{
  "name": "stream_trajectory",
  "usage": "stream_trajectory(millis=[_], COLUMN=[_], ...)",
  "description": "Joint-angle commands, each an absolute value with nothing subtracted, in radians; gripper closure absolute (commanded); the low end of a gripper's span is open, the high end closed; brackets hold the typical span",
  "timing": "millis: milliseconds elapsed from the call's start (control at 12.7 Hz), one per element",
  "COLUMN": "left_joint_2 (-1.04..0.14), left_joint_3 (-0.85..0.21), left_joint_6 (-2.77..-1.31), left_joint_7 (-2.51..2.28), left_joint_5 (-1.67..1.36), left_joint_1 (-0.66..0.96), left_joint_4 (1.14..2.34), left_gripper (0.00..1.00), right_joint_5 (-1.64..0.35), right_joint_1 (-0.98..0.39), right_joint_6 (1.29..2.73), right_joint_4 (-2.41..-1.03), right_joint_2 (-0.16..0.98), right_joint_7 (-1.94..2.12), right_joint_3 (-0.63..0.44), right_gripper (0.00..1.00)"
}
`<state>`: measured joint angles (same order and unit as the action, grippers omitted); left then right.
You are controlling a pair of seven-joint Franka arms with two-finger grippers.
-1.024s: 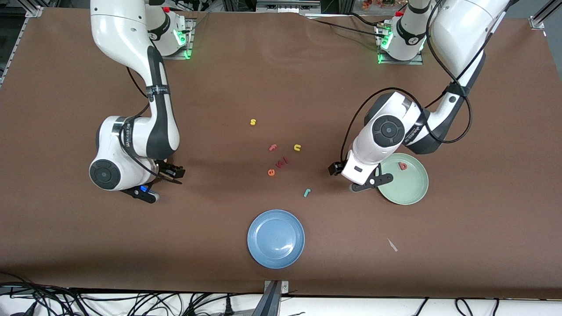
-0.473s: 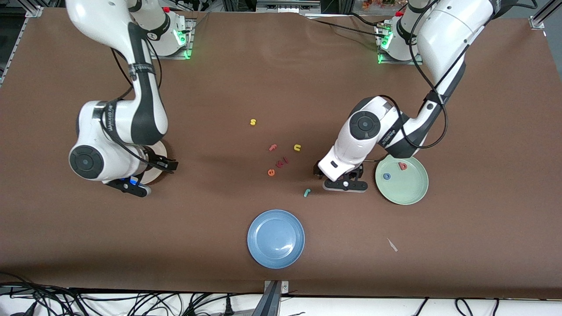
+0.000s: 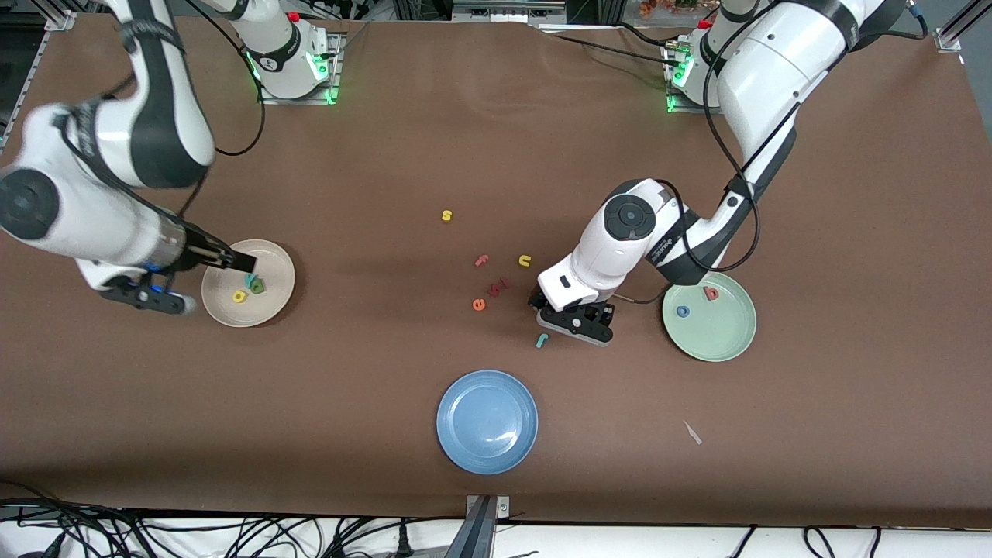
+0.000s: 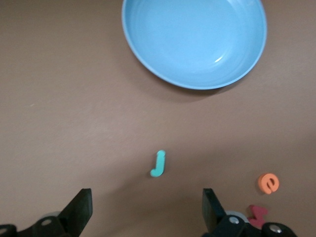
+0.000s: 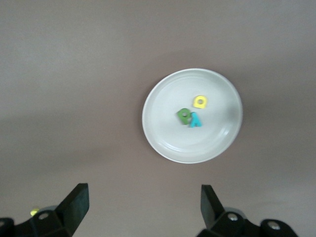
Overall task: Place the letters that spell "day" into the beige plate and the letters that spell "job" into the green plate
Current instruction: 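Return the right gripper to rest while the left gripper reaches the cyan j, then grasp the cyan j letter with the left gripper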
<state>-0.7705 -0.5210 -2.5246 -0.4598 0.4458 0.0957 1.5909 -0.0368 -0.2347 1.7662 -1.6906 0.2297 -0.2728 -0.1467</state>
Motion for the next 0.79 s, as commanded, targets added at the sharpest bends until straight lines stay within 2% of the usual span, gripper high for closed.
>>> stream_trajectory(millis=[0, 79, 315, 394, 551, 709], left_joint_2=[-0.85, -0.865, -0.896, -0.905, -0.931, -0.934], left_joint_3=[-0.511, -0.505, -0.502, -0.503, -0.496, -0.453], left_joint_6=[-2.615, -2.643, -2.668, -2.692, -2.747, -2.764], left_joint_7=[-0.436, -0.44, -0.442, -0.443, -0.443, -0.443], left_joint_5=[0.552, 0.584, 0.591, 0.591, 0.592, 0.592], left_joint_1=[0.106, 0.106, 0.107, 0.107, 0.107, 0.142], left_joint_4=[1.54, 1.539, 1.539, 1.54, 1.54, 1.54], left_gripper=[0.14, 0.14, 0.31, 0.33, 0.44, 0.49], right_joint_5=[0.029, 0.029, 0.009, 0.0, 0.011, -0.001], right_joint_1=[-0.158, -0.143, -0.095, -0.072, -0.063, -0.052], right_joint_6=[1.697, 1.653, 1.537, 1.534, 1.496, 1.494], right_joint_4=[-1.735, -1.726, -1.645, -1.625, -1.57, -1.565], right_joint_2=[0.109, 0.077, 0.049, 0.049, 0.048, 0.045], right_joint_7=[-0.252, -0.252, -0.241, -0.22, -0.195, -0.195], right_joint_3=[-0.071, -0.071, -0.066, -0.066, -0.064, -0.064], right_gripper=[0.0, 0.0, 0.0, 0.0, 0.0, 0.0])
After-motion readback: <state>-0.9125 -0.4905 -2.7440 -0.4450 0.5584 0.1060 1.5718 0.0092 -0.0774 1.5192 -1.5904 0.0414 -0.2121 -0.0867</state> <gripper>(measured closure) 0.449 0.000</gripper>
